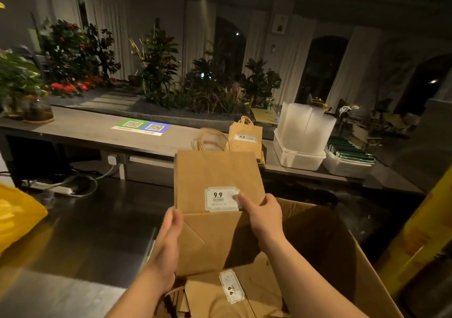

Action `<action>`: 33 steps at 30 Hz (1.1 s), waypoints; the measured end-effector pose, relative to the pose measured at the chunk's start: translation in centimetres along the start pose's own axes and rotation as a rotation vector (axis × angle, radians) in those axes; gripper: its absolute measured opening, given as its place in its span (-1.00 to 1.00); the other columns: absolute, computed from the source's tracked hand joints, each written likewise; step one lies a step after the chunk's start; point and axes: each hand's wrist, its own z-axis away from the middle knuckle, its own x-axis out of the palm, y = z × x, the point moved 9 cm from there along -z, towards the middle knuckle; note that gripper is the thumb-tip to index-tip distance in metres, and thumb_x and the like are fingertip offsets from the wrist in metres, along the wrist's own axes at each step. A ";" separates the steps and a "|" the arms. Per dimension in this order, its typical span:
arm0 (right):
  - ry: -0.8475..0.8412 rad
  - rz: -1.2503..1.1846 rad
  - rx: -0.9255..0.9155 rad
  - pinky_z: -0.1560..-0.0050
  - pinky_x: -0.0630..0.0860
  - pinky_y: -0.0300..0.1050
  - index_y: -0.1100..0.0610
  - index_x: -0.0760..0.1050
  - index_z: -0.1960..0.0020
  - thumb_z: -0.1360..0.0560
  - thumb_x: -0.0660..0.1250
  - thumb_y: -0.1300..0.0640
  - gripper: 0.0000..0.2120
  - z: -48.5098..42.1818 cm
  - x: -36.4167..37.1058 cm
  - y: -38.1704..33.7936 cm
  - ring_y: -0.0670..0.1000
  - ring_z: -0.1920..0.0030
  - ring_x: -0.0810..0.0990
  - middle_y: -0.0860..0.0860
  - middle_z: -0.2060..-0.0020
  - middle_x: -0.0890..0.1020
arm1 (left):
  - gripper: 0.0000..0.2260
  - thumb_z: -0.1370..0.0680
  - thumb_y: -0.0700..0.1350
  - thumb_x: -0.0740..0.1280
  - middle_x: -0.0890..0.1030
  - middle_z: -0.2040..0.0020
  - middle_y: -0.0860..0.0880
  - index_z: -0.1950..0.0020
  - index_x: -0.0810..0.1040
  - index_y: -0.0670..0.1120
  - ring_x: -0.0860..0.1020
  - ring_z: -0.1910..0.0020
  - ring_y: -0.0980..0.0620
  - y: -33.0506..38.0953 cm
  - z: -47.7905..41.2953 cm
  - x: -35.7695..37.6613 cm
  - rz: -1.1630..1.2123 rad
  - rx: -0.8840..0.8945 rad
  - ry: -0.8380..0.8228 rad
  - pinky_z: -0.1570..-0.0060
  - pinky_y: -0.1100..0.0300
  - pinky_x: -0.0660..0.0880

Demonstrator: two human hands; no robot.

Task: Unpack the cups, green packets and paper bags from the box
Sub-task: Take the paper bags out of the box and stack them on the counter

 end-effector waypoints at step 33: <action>-0.416 0.036 -0.285 -0.40 0.47 0.00 -0.28 0.16 -0.48 -0.62 0.36 0.01 -0.44 1.7 12.6 -4.6 -0.20 -0.29 0.46 -0.32 -0.28 0.46 | -0.61 -0.64 -0.14 0.34 0.55 -0.14 0.20 -0.33 0.30 0.22 0.52 -0.10 0.21 7.2 -5.3 -13.1 -0.364 0.307 0.391 -0.05 0.12 0.49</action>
